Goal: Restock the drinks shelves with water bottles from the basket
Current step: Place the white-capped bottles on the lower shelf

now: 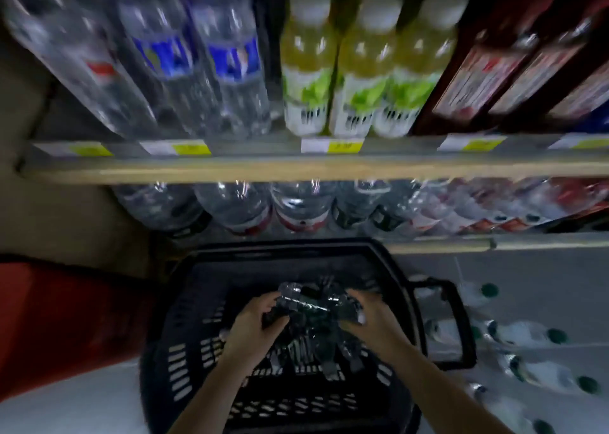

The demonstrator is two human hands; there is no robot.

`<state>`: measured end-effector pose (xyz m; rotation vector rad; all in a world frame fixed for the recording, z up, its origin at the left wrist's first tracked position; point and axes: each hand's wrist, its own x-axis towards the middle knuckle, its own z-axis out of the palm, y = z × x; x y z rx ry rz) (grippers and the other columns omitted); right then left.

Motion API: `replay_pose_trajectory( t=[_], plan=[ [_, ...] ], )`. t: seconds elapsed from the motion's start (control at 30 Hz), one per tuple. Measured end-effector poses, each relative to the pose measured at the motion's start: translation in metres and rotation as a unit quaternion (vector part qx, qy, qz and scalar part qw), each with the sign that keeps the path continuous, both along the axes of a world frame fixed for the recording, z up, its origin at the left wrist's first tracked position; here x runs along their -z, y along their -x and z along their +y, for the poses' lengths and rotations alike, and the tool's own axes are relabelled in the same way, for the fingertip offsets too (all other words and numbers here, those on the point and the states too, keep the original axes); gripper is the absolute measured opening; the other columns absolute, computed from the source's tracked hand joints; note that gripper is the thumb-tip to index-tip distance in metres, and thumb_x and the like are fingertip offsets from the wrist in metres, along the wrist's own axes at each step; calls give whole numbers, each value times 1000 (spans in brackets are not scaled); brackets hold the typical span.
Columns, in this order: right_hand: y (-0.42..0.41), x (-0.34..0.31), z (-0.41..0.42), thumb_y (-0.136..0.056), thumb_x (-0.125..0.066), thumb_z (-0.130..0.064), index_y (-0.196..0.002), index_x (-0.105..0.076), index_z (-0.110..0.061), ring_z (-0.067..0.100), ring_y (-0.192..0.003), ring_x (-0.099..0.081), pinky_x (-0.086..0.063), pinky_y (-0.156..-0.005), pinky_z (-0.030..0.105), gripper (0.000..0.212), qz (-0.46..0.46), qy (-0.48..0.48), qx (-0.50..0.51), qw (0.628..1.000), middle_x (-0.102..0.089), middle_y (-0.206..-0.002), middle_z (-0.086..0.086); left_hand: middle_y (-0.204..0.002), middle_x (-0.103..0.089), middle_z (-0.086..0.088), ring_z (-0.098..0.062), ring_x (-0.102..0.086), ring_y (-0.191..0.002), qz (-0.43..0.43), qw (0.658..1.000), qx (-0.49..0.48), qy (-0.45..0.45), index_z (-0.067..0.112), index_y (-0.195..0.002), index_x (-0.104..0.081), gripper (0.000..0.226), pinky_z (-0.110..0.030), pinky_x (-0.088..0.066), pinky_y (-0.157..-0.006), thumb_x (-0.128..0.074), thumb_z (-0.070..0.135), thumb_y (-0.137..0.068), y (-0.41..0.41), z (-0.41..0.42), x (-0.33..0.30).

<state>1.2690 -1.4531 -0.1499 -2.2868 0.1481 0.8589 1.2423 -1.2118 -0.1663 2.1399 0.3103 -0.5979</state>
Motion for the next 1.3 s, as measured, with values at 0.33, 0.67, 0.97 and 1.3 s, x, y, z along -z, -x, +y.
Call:
replay_pose_trajectory(
  t=[0.33,0.67,0.97,1.3],
  plan=[
    [-12,164,20,-79,-72,-32,-144,-33,-24,19,-135,-37,-36,-103,27,76,-11,66,-69,995,-32,-152,1,-117,-51,8,-10,-49,-114,-22,998,57,-4,31,-137,-43,54,-13,-33,-81,-63,29,-86,-1,-8,144],
    [-4,110,43,-71,-70,-37,-128,-45,-39,20,-118,-48,-41,-92,29,62,-148,79,-231,959,-52,-130,-7,-144,-38,5,-19,-32,-135,-83,950,255,-158,33,-143,-27,82,-39,-17,-116,-68,46,-73,-8,1,121],
    [10,115,50,-79,-65,-45,-143,-31,-31,19,-134,-33,-31,-107,30,74,-154,49,-182,970,-36,-146,-5,-140,-41,-3,-25,-42,-127,-12,972,174,-157,21,-140,-32,75,-37,-41,-101,-69,38,-77,23,25,129],
    [29,181,23,-91,-52,-36,-149,-15,-26,29,-141,-22,-27,-111,39,69,67,99,-18,993,-13,-156,10,-134,-49,-19,-35,-47,-121,5,991,28,-127,6,-137,-37,77,-39,-41,-101,-77,17,-72,33,63,167]
  ],
)
